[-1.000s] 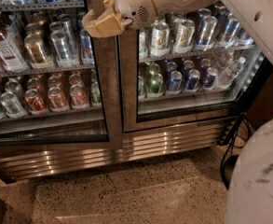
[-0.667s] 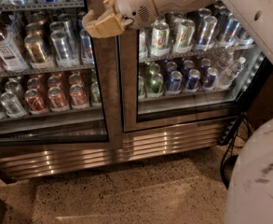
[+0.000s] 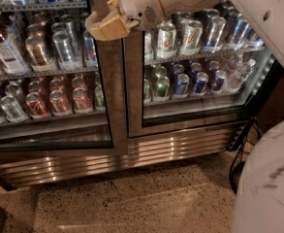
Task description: Open left fridge door
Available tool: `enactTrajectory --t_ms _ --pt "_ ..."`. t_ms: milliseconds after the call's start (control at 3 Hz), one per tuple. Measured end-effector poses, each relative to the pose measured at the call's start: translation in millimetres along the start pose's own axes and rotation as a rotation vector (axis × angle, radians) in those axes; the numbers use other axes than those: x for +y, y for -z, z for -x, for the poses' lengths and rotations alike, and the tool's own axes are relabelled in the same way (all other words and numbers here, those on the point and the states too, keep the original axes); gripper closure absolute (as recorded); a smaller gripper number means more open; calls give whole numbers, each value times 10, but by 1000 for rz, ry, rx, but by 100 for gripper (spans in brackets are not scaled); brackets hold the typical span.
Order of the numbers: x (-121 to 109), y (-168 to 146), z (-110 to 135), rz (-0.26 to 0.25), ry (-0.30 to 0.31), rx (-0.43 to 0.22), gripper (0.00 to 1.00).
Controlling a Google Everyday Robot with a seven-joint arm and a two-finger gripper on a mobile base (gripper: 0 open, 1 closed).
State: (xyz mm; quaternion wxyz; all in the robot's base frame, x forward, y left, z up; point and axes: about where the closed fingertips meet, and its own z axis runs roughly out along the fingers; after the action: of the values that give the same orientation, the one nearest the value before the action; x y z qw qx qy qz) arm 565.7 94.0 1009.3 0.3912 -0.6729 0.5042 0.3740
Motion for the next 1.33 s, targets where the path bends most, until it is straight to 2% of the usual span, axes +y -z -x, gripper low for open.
enactTrajectory --t_ms 1000,1333 --pt "113 17 -5 25 18 11 100" --pt "113 17 -5 25 18 11 81"
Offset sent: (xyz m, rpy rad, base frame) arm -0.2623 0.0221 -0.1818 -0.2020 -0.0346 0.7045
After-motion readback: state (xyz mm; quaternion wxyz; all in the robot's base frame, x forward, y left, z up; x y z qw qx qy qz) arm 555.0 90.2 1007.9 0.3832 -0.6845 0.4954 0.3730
